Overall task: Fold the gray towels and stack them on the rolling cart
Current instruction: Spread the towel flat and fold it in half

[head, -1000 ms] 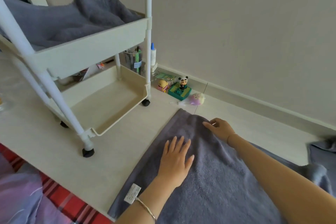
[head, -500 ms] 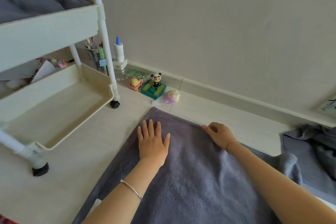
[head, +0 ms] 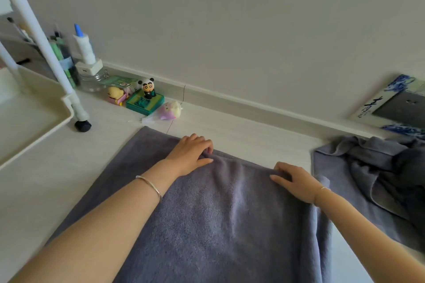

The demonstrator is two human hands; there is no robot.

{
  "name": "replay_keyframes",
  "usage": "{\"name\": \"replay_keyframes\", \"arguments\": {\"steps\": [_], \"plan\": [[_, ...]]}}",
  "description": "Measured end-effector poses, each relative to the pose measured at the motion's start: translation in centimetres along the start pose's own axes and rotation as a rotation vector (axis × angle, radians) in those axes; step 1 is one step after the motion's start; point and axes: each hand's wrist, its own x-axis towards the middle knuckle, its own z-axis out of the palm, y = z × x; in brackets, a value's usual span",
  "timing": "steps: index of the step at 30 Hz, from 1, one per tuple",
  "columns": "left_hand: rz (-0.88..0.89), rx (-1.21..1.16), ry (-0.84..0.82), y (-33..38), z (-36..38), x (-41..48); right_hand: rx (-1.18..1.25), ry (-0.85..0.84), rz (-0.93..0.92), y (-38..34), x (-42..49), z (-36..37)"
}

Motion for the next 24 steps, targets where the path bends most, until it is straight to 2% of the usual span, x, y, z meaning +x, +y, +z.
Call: {"name": "replay_keyframes", "arguments": {"steps": [3,6,10,12,13,15,16,18,20,22,24], "plan": [[-0.047,-0.019,-0.082,0.1,-1.0,0.6,0.082,0.026,0.029,0.6,-0.2,-0.4],[-0.088,-0.015,-0.056,0.5,-1.7,1.3,0.148,0.069,0.074,0.7,0.4,-0.4],[-0.232,0.163,-0.085,1.5,-0.8,2.6,0.047,0.101,0.148,0.5,2.2,1.2],[-0.293,0.233,-0.003,2.2,0.1,2.6,-0.014,0.130,0.187,0.3,2.5,1.9],[-0.280,0.221,0.099,2.8,0.7,2.2,-0.026,0.184,0.184,0.3,2.2,2.1],[-0.177,0.145,0.303,5.0,2.2,0.7,-0.037,0.388,0.103,0.0,1.0,2.3],[-0.131,0.103,0.353,6.7,3.1,-0.2,-0.025,0.506,0.058,-0.3,0.1,2.4],[-0.116,0.037,0.235,10.5,5.4,-2.2,0.091,0.699,0.021,-1.2,-2.4,2.8],[-0.180,0.060,0.073,13.0,7.5,-3.5,0.359,0.797,0.091,-2.3,-5.2,3.9],[-0.217,0.133,0.037,13.7,8.9,-3.9,0.671,0.766,0.224,-3.1,-7.7,5.5],[-0.230,0.158,0.051,13.6,9.2,-3.8,0.842,0.697,0.322,-2.6,-9.6,7.1]]}}
